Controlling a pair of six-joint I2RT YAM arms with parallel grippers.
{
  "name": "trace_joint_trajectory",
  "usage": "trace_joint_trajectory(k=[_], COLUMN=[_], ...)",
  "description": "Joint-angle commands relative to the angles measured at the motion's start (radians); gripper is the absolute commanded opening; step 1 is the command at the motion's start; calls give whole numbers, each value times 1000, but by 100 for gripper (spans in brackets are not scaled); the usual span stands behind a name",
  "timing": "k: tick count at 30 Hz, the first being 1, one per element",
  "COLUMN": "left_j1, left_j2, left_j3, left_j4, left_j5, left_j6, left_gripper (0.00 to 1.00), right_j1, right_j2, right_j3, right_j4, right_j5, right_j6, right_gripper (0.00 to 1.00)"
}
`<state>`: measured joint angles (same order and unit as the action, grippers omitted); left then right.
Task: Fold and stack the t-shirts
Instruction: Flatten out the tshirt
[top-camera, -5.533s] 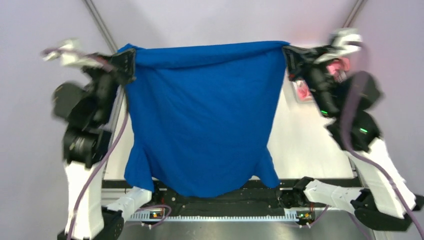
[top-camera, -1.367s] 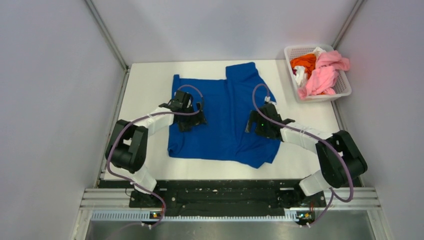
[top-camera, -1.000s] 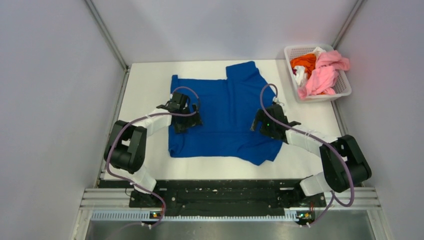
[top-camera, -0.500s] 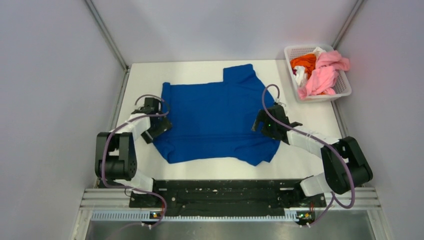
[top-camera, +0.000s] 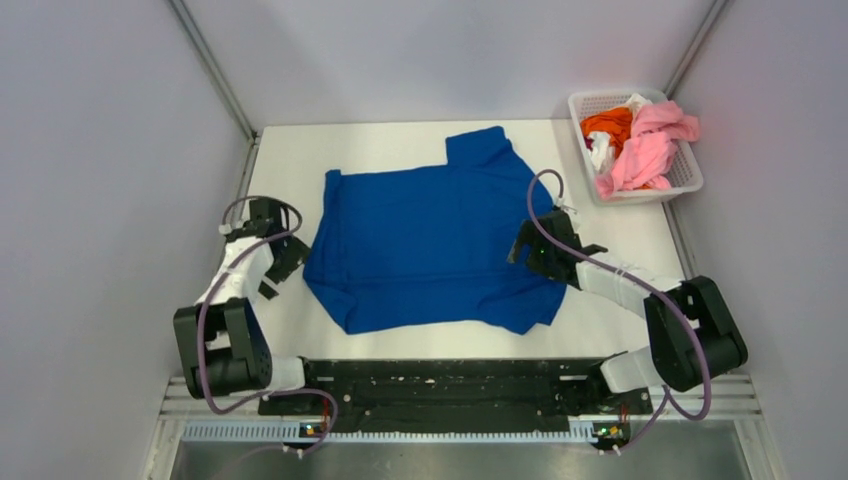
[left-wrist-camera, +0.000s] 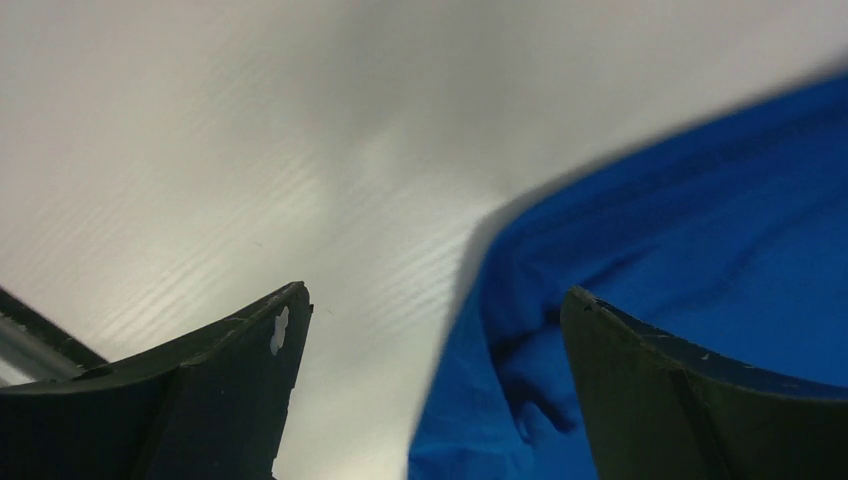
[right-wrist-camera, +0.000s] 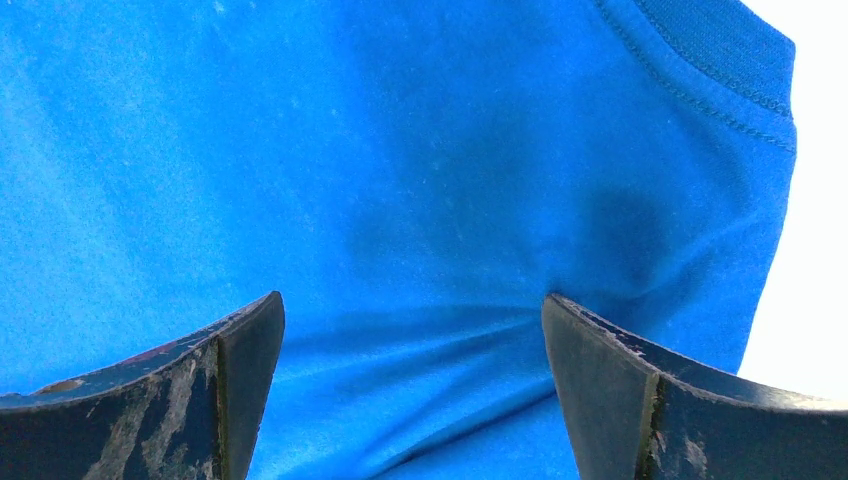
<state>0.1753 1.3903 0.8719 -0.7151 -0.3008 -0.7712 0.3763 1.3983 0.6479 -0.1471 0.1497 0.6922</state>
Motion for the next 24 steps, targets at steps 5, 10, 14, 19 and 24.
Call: trace_joint_trajectory(k=[5,10,14,19,24], left_j1=[-294,-400,-400,-375,-190], left_j2=[-96,10,92,165,125], left_j3=[42,31,2,19,-45], left_j4=[48,157,244,187,127], left_j5=[312,478,494,314,174], left_j6=[146,130,117,113,84], left_gripper=[99,99,99,99,99], right_j1=[-16,-16,-16,-15,-15], right_j2=[-32,-24,-25,-24,-22], right_j3=[-24,-28,-36,-40,-39], right_j4=[-51,-39,-36,-41,-59], right_j5=[17,8,10,25,49], right_j6=[-8,-8,-7,-6,-2], right_gripper=[99,99,99,99,99])
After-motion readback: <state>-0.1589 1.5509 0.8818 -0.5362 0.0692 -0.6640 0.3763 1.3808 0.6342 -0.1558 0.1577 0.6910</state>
